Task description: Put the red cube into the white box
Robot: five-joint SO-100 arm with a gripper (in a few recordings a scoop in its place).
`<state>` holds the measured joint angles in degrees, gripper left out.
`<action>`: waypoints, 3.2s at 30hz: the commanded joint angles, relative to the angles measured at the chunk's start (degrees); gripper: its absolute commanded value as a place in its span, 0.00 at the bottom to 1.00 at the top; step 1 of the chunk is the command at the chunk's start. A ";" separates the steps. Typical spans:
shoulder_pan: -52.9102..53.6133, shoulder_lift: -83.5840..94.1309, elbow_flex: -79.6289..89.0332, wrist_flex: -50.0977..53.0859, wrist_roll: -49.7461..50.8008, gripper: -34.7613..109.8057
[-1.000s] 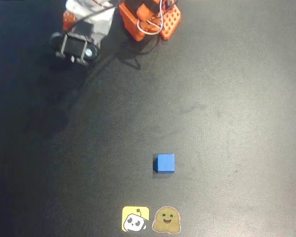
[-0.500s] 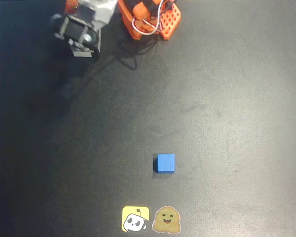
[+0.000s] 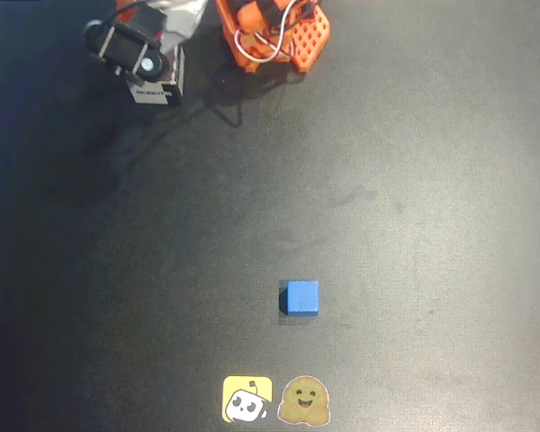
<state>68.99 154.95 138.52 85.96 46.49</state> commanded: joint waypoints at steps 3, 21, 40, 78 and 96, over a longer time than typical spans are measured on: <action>0.18 0.18 1.23 -1.58 0.18 0.24; -0.53 2.90 2.90 -2.46 2.90 0.28; -1.32 18.11 12.66 -5.80 8.35 0.37; -31.99 -11.16 -5.36 -16.17 22.15 0.24; -63.98 -1.41 4.57 -15.21 38.14 0.24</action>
<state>6.42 150.03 141.94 70.49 84.11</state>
